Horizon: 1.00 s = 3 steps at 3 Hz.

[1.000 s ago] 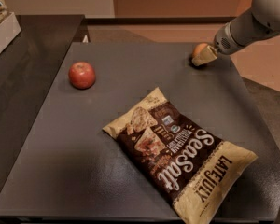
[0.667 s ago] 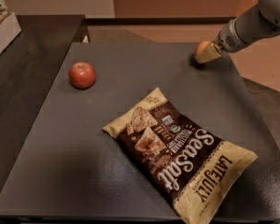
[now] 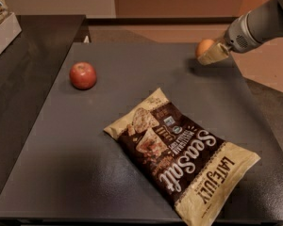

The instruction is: Move orange near brown chip bag

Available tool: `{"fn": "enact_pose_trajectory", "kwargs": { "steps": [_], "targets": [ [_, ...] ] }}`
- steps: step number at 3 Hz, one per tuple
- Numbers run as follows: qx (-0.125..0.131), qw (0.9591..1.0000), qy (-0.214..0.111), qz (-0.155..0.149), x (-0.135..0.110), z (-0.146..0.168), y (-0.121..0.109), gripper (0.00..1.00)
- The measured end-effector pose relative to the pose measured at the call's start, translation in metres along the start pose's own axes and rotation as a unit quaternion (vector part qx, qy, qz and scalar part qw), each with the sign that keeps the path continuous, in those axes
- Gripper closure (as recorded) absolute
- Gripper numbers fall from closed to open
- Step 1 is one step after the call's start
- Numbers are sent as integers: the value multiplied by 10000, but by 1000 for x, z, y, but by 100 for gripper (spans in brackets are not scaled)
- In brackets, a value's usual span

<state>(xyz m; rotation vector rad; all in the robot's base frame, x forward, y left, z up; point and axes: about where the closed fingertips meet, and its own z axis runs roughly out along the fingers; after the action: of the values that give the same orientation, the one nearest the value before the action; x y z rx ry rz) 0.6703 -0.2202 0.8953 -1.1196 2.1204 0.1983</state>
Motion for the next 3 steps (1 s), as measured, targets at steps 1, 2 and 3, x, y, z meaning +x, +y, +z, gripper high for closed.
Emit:
{"fn": "enact_pose_trajectory", "kwargs": {
  "steps": [1, 2, 3],
  "targets": [
    [-477, 9968, -146, -625, -7, -14, 46, 100],
    [-1055, 9875, -157, -1158, -4, -16, 96, 100],
    [-1547, 9775, -11, -1436, 8, -7, 132, 100]
  ]
}}
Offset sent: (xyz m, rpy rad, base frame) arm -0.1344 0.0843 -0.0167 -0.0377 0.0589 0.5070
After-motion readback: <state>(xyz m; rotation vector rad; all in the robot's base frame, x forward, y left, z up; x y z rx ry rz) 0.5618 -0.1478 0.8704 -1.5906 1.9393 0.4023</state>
